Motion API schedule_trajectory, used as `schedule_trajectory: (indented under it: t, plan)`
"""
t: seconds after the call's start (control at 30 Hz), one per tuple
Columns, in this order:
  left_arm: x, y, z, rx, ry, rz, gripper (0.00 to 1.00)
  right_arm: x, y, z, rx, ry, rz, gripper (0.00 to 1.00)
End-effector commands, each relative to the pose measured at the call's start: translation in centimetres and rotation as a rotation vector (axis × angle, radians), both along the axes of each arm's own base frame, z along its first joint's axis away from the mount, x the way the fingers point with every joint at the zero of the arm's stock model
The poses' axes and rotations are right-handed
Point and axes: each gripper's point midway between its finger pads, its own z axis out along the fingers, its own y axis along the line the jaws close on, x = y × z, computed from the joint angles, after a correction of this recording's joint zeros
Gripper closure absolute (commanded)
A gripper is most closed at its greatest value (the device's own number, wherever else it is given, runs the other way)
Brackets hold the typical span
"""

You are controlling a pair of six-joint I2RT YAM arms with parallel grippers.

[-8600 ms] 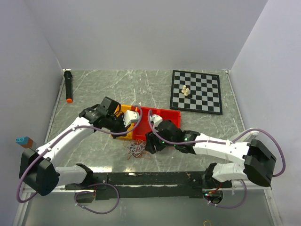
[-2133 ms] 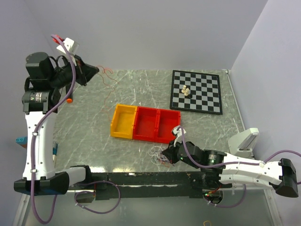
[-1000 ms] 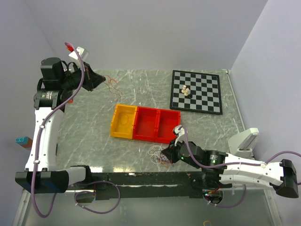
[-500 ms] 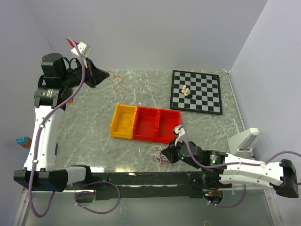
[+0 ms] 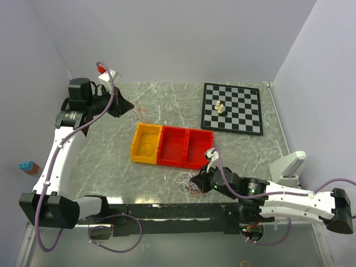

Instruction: Untangle the cables

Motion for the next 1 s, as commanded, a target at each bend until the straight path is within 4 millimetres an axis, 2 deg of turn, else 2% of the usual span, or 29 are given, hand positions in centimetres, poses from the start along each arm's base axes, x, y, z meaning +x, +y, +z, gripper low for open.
schedule_trajectory:
  t: [0.0, 0.13, 0.27, 0.57, 0.83, 0.93, 0.97]
  plan:
    - [-0.2, -0.1, 0.4, 0.017, -0.069, -0.001, 0.99, 0.2, 0.6, 1.4, 0.054, -0.024, -0.002, 1.0]
    - [-1.2, -0.9, -2.2, 0.032, -0.009, -0.018, 0.99, 0.2, 0.6, 1.5, 0.054, -0.025, -0.002, 1.0]
    - [-1.9, -0.9, -4.8, 0.061, 0.041, 0.005, 0.99, 0.2, 0.6, 1.6, 0.054, -0.026, -0.001, 1.0]
    - [-0.4, 0.4, -10.7, 0.253, 0.073, 0.163, 0.99, 0.2, 0.5, 1.7, 0.046, -0.025, -0.002, 1.0]
    - [2.5, 3.2, -11.9, 0.299, 0.107, 0.413, 0.99, 0.2, 0.5, 1.3, 0.045, -0.016, -0.008, 1.0]
    - [2.6, 3.7, -12.4, 0.301, 0.126, 0.454, 0.99, 0.2, 0.5, 1.2, 0.039, -0.015, -0.008, 1.0]
    - [2.6, 4.5, -12.3, 0.312, 0.116, 0.494, 0.99, 0.2, 0.5, 1.2, 0.037, -0.016, -0.007, 1.0]
